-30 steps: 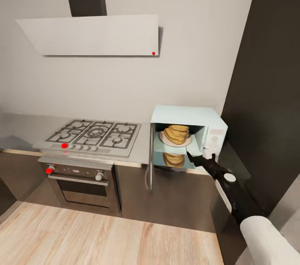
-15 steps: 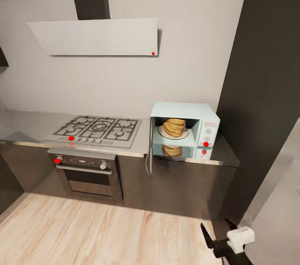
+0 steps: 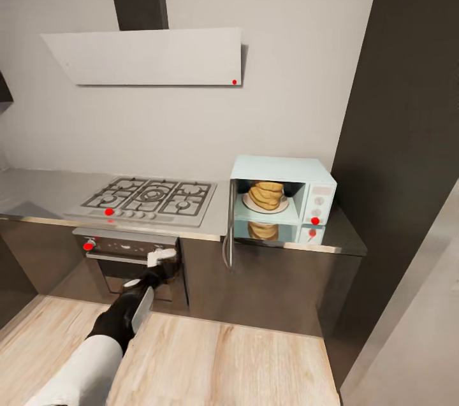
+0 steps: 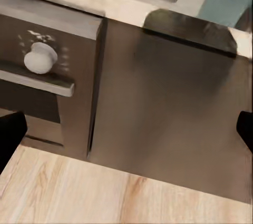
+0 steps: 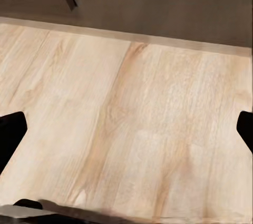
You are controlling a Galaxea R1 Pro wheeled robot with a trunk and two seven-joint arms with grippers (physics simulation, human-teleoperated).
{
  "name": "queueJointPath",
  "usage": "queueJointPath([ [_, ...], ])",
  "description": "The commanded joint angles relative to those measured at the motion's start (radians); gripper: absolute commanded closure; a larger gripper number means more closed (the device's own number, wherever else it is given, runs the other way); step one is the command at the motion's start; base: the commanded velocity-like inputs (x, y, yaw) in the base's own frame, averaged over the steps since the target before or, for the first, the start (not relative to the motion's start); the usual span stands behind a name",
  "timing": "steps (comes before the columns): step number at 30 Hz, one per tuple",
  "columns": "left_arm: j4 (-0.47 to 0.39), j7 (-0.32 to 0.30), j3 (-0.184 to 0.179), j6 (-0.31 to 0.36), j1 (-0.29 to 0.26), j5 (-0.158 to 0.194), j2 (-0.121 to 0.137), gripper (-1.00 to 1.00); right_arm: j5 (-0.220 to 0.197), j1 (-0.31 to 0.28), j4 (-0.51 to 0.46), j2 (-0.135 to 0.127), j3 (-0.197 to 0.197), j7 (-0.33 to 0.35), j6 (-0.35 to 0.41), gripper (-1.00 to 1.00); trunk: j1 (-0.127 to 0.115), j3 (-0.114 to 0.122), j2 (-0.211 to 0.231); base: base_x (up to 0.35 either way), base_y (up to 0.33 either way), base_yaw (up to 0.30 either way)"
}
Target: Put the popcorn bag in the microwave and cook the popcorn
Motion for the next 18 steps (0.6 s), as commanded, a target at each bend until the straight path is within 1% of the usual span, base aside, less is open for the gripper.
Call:
queueJointPath([
  [1, 0.001, -0.004, 0.007, 0.025, -0.032, 0.006, 0.000, -1.00, 0.001, -0.005, 0.021, -0.001, 0.006, 0.006, -0.002, -1.00, 0.001, -0.002, -0.002, 0.000, 0.000, 0.000],
  [2, 0.014, -0.004, 0.009, 0.071, -0.089, 0.006, 0.002, -1.00, 0.001, -0.012, 0.046, -0.002, 0.025, 0.007, -0.002, -1.00, 0.001, -0.002, -0.002, 0.000, 0.000, 0.000],
  [4, 0.025, -0.004, 0.023, 0.115, -0.139, 0.006, 0.003, -1.00, 0.000, -0.014, 0.070, -0.003, 0.044, 0.007, -0.003, -1.00, 0.001, -0.002, -0.002, 0.000, 0.000, 0.000],
  [5, 0.030, -0.004, 0.051, 0.135, -0.161, 0.005, 0.002, -1.00, 0.001, -0.016, 0.104, -0.004, 0.050, 0.006, -0.005, -1.00, 0.001, -0.002, -0.002, 0.000, 0.000, 0.000],
  [6, 0.032, -0.005, 0.075, 0.143, -0.170, 0.005, 0.001, -1.00, 0.002, -0.019, 0.128, -0.004, 0.053, 0.006, -0.011, -1.00, 0.001, -0.002, -0.002, 0.000, 0.000, 0.000],
  [8, 0.034, -0.006, 0.108, 0.151, -0.177, 0.005, 0.000, -1.00, 0.006, -0.033, 0.155, -0.004, 0.056, 0.006, -0.020, -1.00, 0.001, -0.002, -0.002, 0.000, 0.000, -0.075],
  [10, 0.035, -0.005, 0.125, 0.155, -0.168, 0.003, -0.001, -1.00, 0.011, -0.050, 0.176, 0.003, 0.062, 0.004, -0.024, -1.00, 0.001, -0.002, -0.002, 0.000, 0.000, -0.226],
  [12, 0.035, -0.005, 0.127, 0.155, -0.158, 0.003, -0.001, -1.00, 0.011, -0.054, 0.179, 0.004, 0.075, 0.003, -0.023, -1.00, 0.001, -0.002, -0.002, 0.000, 0.000, -0.284],
  [13, 0.034, -0.005, 0.128, 0.154, -0.154, 0.003, -0.001, -1.00, 0.012, -0.058, 0.181, 0.005, 0.089, 0.001, -0.023, -1.00, 0.001, -0.002, -0.002, 0.000, 0.000, -0.274],
  [14, 0.033, -0.005, 0.129, 0.154, -0.152, 0.003, -0.001, -1.00, 0.022, -0.061, 0.183, 0.005, 0.109, -0.001, -0.022, -1.00, 0.001, -0.002, -0.002, 0.032, 0.000, -0.153],
  [15, 0.034, -0.005, 0.130, 0.154, -0.151, 0.003, -0.001, -1.00, 0.041, -0.066, 0.185, 0.002, 0.122, -0.004, -0.022, -1.00, 0.001, -0.002, -0.002, 0.151, -0.047, -0.078],
  [18, 0.035, -0.005, 0.126, 0.155, -0.152, 0.003, -0.002, -1.00, 0.067, -0.073, 0.190, 0.003, 0.137, -0.006, -0.021, -1.00, 0.001, -0.002, -0.002, 0.238, -0.118, -0.034],
])
